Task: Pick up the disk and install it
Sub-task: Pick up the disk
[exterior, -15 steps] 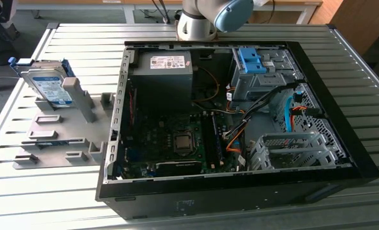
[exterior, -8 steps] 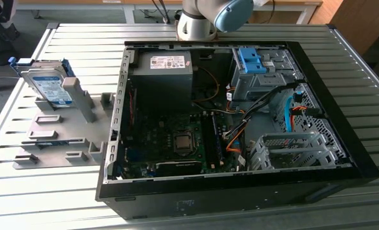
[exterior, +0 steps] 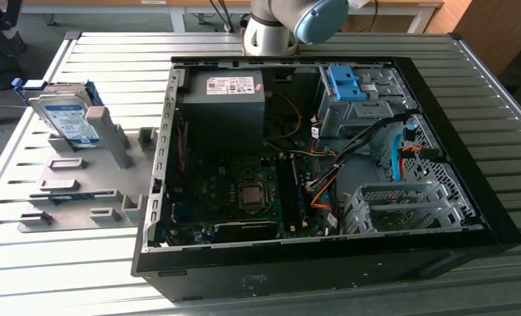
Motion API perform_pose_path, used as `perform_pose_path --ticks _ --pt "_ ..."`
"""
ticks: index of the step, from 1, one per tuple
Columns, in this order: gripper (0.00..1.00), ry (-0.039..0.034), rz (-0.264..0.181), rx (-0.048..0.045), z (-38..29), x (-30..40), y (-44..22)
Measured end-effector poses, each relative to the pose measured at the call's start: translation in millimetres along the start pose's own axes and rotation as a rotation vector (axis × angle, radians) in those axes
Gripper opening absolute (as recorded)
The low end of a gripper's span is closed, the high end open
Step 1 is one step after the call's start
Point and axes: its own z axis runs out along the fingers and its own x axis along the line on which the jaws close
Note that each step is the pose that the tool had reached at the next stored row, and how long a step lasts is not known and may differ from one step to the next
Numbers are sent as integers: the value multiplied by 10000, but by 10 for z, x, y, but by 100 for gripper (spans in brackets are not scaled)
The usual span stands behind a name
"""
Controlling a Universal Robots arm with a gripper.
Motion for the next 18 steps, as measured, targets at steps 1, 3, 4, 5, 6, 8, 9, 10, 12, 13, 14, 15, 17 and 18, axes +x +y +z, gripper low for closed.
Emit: perform_pose_path --ticks 1,3,4,5,6,8,9,10,12,13,14,15,17,18 --pt "11 8 -183 -4 1 0 0" --pt "11 24 -543 -13 2 0 0" --pt "11 32 -722 -18 3 0 0" --pt "11 40 -903 -22 4 0 0" --pt "11 48 -1081 -26 5 0 0" --pt "11 64 -1441 -35 6 0 0" --pt "11 73 -1632 -40 7 0 0" --pt "11 80 -1811 -44 8 0 0" --pt "11 96 -2171 -53 9 0 0" --pt "11 105 -2349 -57 9 0 0" --pt "11 111 -2482 -60 9 1 0" --pt "11 113 -2510 -60 9 1 0" --pt "11 113 -2511 -60 9 1 0" --pt "11 113 -2512 -61 9 1 0"
